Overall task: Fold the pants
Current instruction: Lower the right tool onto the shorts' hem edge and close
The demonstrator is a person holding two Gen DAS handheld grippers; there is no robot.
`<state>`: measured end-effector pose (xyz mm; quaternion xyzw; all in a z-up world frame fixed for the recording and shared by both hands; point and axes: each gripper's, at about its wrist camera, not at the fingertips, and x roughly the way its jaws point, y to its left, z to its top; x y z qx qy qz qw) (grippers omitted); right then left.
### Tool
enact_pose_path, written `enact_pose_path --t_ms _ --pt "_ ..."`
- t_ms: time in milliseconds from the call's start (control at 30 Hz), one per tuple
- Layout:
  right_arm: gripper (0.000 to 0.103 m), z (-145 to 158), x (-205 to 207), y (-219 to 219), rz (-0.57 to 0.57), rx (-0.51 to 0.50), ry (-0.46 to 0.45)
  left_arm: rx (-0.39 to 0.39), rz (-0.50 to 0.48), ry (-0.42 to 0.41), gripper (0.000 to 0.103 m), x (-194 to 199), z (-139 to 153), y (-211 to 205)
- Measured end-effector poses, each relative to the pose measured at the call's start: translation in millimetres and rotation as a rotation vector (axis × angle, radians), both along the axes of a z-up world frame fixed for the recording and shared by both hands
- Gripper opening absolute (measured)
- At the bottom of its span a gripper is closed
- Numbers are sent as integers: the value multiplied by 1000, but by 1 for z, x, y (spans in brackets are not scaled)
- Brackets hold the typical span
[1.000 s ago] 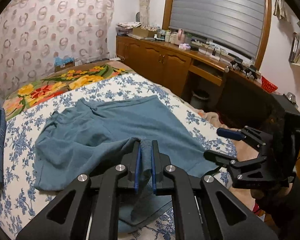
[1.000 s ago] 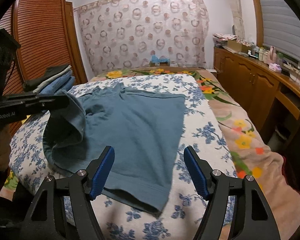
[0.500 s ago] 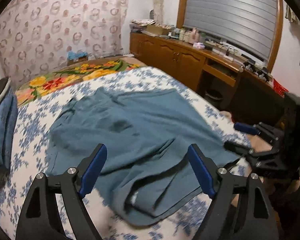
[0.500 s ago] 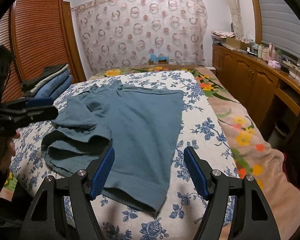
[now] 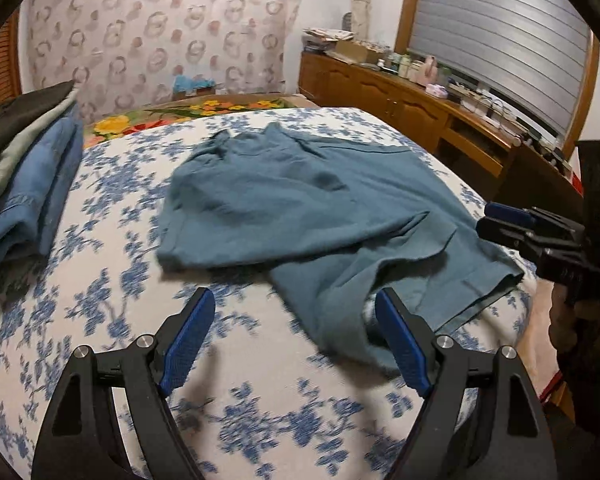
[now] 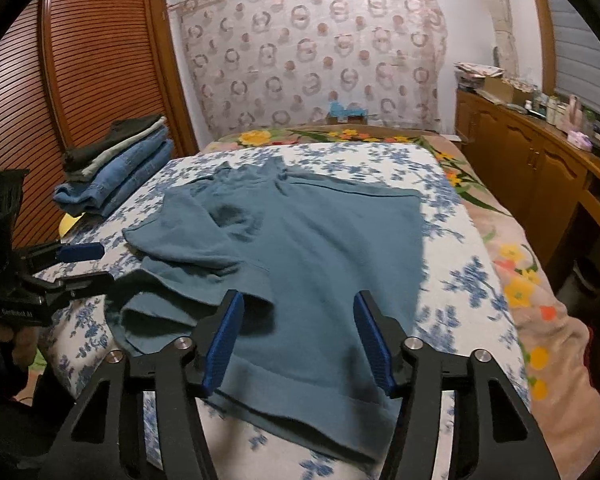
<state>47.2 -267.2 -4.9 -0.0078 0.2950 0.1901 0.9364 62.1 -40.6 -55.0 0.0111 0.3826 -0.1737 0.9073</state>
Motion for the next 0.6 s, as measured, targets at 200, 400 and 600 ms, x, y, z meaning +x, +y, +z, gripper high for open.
enact_pose_path --t_ms 200,400,600 --pt "55 -1 17 9 48 5 21 -12 27 0 55 -2 -6 13" --pt "52 -8 33 10 77 -4 68 -22 36 10 54 -4 -9 18" --pt "34 -16 53 -2 96 10 137 -30 23 16 54 -5 -11 15"
